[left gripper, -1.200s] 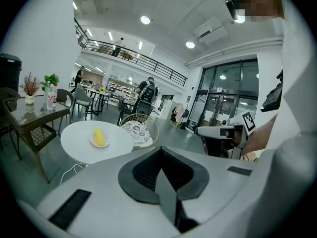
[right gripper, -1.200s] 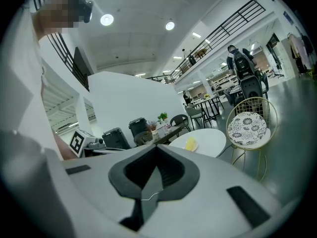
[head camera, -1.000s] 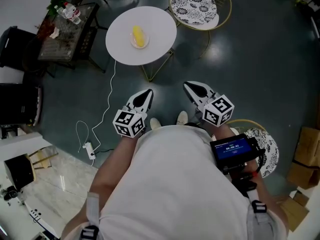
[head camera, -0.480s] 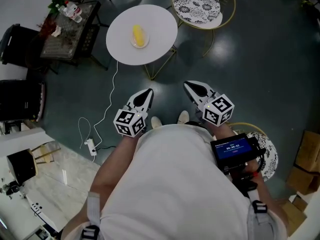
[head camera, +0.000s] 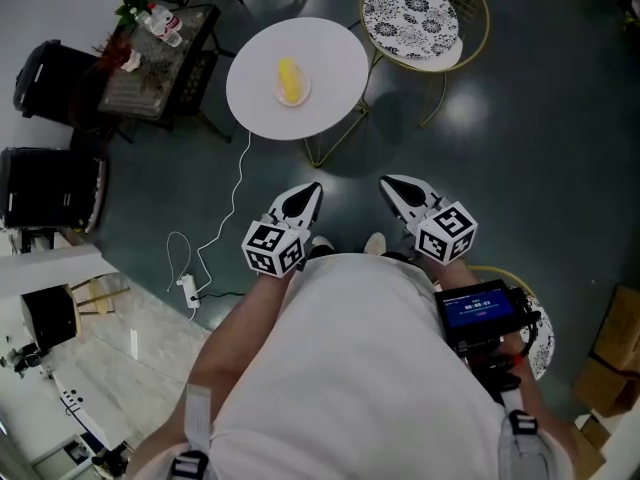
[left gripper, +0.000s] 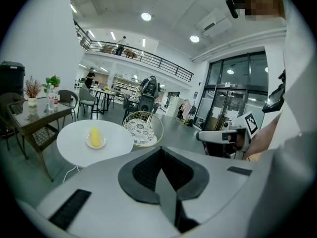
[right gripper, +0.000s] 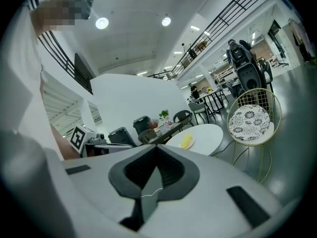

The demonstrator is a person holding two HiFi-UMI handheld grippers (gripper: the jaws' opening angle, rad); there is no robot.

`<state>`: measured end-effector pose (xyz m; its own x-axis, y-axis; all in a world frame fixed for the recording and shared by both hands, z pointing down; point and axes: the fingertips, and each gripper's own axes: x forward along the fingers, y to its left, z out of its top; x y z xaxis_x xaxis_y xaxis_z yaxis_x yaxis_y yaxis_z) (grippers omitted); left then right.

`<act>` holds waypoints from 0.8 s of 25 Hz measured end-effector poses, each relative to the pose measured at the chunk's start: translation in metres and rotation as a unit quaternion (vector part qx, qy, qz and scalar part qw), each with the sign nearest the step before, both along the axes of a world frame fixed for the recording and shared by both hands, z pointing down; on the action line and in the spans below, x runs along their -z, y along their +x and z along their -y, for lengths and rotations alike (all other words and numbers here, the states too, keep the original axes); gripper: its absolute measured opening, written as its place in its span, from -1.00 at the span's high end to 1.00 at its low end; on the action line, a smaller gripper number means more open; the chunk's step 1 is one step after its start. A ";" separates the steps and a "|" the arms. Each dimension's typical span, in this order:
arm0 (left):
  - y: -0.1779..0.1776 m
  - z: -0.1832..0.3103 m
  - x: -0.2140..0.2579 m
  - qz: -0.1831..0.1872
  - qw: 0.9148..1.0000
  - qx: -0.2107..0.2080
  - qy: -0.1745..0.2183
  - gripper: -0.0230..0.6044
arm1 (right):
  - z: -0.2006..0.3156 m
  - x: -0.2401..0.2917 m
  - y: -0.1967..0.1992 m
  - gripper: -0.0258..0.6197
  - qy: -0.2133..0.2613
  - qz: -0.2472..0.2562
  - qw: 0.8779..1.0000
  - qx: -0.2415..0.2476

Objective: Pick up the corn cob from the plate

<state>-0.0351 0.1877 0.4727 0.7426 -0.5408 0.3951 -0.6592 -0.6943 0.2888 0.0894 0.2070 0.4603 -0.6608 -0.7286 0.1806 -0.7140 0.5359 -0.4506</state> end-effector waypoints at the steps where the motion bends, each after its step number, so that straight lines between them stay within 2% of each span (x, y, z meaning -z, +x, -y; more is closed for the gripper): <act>1: 0.002 0.001 0.000 0.000 1.000 0.000 -0.001 0.90 | 0.000 -0.001 0.002 0.90 -0.001 -0.001 1.000 0.000; 8: 0.012 0.010 -0.007 0.002 1.000 -0.010 -0.013 0.90 | 0.013 -0.004 0.014 0.90 -0.009 -0.001 1.000 -0.013; 15: 0.029 0.036 -0.025 0.003 0.999 -0.039 -0.030 0.90 | 0.028 -0.016 0.029 0.90 -0.024 -0.007 0.999 -0.043; 20: 0.038 0.059 -0.016 -0.004 0.998 -0.057 -0.024 0.90 | 0.044 -0.009 0.038 0.90 -0.024 -0.018 0.997 -0.067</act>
<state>0.0033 0.1291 0.4891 0.8017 -0.4326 0.4125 -0.5737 -0.7505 0.3280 0.1274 0.1626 0.4693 -0.5506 -0.8000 0.2384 -0.7936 0.4131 -0.4466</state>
